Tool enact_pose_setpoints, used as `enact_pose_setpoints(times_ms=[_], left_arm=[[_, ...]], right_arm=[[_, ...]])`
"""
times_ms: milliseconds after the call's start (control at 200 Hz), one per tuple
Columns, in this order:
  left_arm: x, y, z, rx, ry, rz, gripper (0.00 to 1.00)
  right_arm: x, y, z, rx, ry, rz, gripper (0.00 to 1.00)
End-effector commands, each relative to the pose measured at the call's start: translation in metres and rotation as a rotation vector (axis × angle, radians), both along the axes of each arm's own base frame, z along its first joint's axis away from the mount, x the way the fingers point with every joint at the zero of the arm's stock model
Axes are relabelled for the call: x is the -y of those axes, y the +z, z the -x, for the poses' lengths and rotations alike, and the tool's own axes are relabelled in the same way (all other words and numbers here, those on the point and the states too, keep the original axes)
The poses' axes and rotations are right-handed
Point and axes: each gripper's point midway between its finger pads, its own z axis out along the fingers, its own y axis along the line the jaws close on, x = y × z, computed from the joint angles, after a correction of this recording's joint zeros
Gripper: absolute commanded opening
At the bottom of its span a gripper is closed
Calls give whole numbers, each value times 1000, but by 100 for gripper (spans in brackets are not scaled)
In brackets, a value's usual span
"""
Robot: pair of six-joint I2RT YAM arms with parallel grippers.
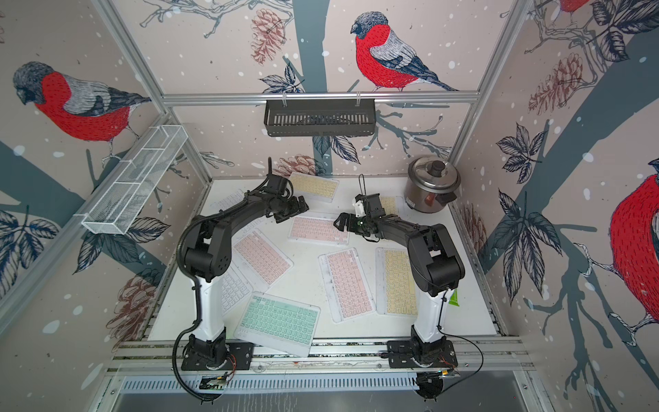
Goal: Stack the numeric keypads
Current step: Adjust the numeric keypad at the center of the board.
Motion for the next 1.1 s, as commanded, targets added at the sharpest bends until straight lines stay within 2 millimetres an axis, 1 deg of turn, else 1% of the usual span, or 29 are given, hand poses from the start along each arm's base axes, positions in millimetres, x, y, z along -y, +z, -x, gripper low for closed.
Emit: enact_pose_setpoints(times_ms=[0, 105, 195, 305, 466, 596, 661, 711, 771, 841, 896, 971, 996, 1016, 1051, 1081, 1096], left_arm=[[-14, -5, 14, -20, 26, 7, 97], [-18, -23, 23, -55, 29, 1, 97], [-15, -34, 24, -79, 24, 11, 97], [-9, -36, 20, -71, 27, 46, 97], [8, -39, 17, -77, -5, 67, 97], [28, -37, 20, -82, -39, 98, 97], [30, -34, 22, -85, -43, 101, 97], [25, -29, 23, -80, -29, 84, 97], [16, -15, 21, -52, -19, 50, 97], [-3, 2, 17, -31, 9, 10, 97], [-21, 16, 10, -14, 42, 12, 97], [-49, 35, -9, 38, 104, 33, 97], [-59, 40, -17, 52, 127, 33, 97], [-65, 43, -23, 65, 134, 28, 97], [-73, 51, -36, 95, 143, 17, 97], [-80, 52, -46, 113, 150, 5, 97], [-83, 52, -50, 118, 156, 3, 97]], right_arm=[[-4, -9, 3, -18, -1, 25, 100], [-11, -22, 3, -38, -1, 58, 100], [-11, -27, 0, -46, -13, 80, 100], [-9, -30, -6, -45, -22, 94, 100], [0, -33, -18, -51, -59, 93, 100], [7, -31, -25, -51, -79, 88, 100], [10, -28, -26, -50, -83, 92, 100], [11, -24, -28, -41, -85, 99, 100], [15, -15, -33, -25, -92, 109, 100], [19, -6, -46, 3, -113, 138, 100], [17, 3, -59, 33, -119, 150, 100], [12, 9, -80, 77, -129, 182, 100], [8, 7, -86, 86, -124, 197, 100], [5, 11, -93, 104, -122, 199, 100], [-1, 4, -102, 102, -114, 204, 100], [-5, 0, -109, 98, -108, 202, 100], [-8, 2, -114, 104, -106, 197, 100]])
